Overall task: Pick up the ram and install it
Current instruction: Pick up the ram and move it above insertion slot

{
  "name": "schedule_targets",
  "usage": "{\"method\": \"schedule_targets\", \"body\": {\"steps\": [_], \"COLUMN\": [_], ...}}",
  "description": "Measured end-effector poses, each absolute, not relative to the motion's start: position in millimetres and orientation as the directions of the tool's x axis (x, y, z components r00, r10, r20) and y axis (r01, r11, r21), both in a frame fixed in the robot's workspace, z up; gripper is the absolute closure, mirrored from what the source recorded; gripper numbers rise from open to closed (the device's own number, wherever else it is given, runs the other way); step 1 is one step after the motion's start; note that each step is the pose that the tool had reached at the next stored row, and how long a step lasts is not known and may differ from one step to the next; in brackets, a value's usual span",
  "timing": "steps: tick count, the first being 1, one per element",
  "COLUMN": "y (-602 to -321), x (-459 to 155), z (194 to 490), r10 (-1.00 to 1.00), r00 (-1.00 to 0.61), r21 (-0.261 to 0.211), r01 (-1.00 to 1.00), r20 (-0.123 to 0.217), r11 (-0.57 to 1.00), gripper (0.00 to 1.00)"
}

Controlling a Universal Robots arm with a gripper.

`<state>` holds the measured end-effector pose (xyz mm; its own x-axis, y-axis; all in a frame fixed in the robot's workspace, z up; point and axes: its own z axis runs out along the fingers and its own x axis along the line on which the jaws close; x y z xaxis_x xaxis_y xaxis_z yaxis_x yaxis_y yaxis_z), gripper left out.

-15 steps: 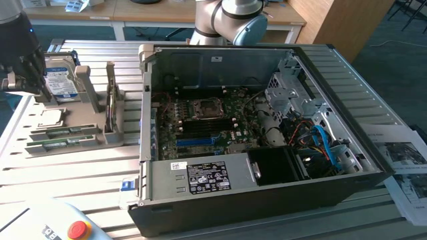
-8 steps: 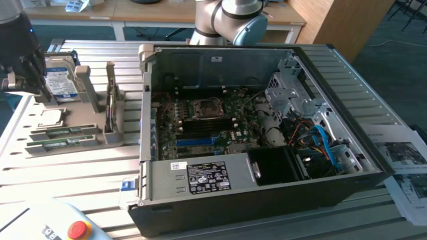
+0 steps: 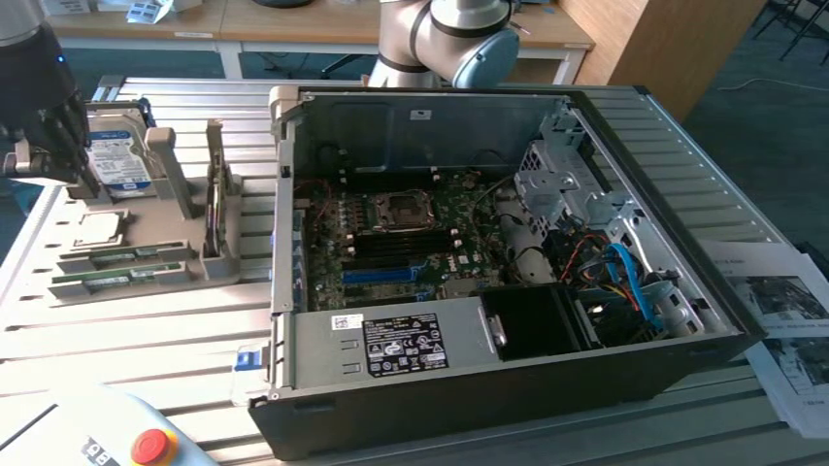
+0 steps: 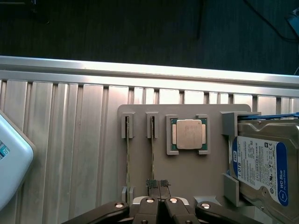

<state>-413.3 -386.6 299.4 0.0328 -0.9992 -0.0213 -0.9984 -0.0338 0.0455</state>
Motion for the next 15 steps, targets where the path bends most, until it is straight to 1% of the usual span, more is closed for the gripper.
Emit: {"method": "schedule_targets", "body": {"steps": [8,9,10,11,15], "y": [-386.6,-386.6,-386.6,-386.6,-386.6], "x": [-413.3,-413.3,-413.3,-413.3,-413.3], "z": [299.4,299.5,299.4,299.4,299.5], "r10": [-0.999,-0.999,-0.999,-0.999,-0.999], "r00": [0.033,0.033,0.033,0.033,0.033], "r21": [0.045,0.046,0.045,0.046,0.046], "r01": [-0.998,-0.998,-0.998,-0.998,-0.998], "r20": [-0.021,-0.021,-0.021,-0.021,-0.021], "r11": [-0.034,-0.034,-0.034,-0.034,-0.034], "gripper": [0.89,0.83,0.83,0.76,0.76]}}
